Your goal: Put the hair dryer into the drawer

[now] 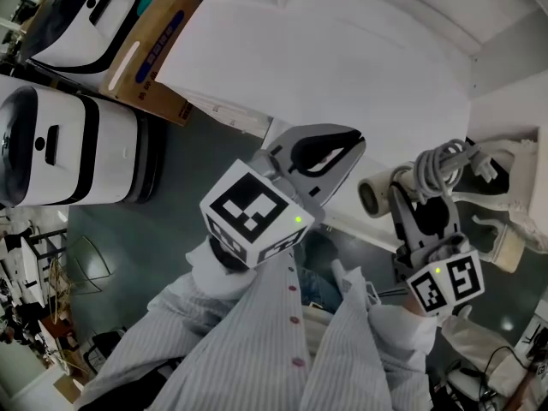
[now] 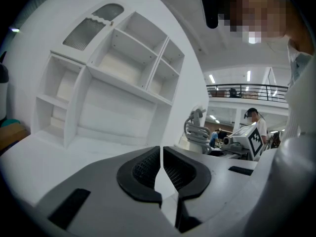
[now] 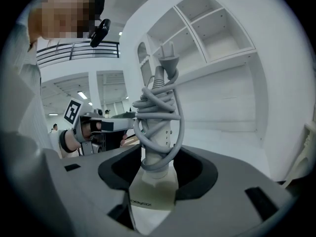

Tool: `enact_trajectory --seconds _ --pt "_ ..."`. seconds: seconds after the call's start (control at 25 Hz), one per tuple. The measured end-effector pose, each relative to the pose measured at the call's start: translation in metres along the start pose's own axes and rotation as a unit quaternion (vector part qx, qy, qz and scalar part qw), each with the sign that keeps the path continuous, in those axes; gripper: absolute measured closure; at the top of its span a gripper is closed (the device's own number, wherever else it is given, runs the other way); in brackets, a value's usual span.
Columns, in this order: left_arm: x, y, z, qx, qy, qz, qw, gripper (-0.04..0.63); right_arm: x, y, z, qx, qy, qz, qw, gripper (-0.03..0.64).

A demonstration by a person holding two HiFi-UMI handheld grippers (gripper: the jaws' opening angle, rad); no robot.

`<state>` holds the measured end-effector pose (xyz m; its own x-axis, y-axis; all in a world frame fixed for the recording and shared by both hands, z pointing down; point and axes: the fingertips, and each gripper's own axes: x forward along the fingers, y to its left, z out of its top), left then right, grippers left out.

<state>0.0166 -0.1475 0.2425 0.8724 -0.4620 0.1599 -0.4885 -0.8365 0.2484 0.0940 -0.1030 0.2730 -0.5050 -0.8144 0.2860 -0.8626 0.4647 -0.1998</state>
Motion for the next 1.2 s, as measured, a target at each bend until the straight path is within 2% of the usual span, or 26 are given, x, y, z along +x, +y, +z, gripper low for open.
enact_trajectory --seconds 0.36,0.72,1.2 --pt "0.014 0.004 -0.044 -0.025 0.032 0.003 0.9992 0.568 0.015 -0.01 -0.058 -0.015 0.072 0.023 0.997 0.416" --pt "0.029 0.024 -0.098 -0.045 0.055 0.031 0.997 0.568 0.028 -0.026 -0.127 -0.029 0.145 0.043 0.988 0.416" --pt "0.044 0.05 -0.188 -0.074 0.127 0.076 0.9862 0.568 0.048 -0.038 -0.209 -0.026 0.223 0.056 0.973 0.417"
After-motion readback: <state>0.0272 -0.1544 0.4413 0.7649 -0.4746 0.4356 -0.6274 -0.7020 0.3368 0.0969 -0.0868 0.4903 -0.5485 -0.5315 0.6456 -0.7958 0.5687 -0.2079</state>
